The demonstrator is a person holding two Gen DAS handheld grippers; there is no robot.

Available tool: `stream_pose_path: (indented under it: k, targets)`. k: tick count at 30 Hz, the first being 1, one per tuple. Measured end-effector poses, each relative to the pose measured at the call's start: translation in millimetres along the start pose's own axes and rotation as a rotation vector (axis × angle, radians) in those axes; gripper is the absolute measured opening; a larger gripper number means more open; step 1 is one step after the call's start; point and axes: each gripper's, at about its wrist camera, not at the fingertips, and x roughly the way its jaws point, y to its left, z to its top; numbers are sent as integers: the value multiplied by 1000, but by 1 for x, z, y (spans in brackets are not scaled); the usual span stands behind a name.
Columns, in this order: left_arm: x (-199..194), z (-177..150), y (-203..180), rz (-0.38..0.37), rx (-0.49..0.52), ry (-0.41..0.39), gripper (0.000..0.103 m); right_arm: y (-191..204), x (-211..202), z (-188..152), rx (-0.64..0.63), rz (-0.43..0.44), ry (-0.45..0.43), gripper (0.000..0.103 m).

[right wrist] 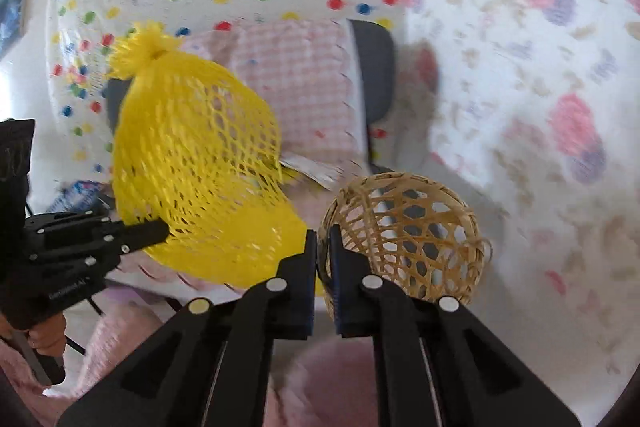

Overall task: Collect trash
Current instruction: 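Carry both items to the pink wastebasket and open both tools to drop them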

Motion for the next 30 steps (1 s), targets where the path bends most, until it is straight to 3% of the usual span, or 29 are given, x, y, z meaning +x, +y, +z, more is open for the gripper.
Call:
stream_pose_path:
  k: [8, 14, 17, 18, 20, 24, 28, 30]
  targets:
    - [56, -41, -53, -71, 93, 162, 8, -36, -34, -58, 115, -115, 45, 7]
    - [105, -56, -62, -63, 115, 281, 13, -49, -23, -83, 179, -110, 96, 7]
    - [123, -58, -62, -51, 114, 320, 30, -55, -11, -88, 192, -108, 114, 7]
    - [127, -59, -61, -47, 110, 331, 43, -58, -6, -91, 198, -107, 122, 7]
    - [129, -60, -60, -30, 114, 336, 56, -64, 5, -96, 215, -97, 141, 7]
    - [127, -56, -53, -30, 99, 323, 65, -67, 33, -105, 230, -75, 184, 7]
    - [134, -54, -48, -32, 101, 318, 63, -66, 56, -113, 228, -76, 229, 8]
    - [139, -53, -47, -43, 98, 321, 37, -67, 56, -112, 224, -94, 229, 8]
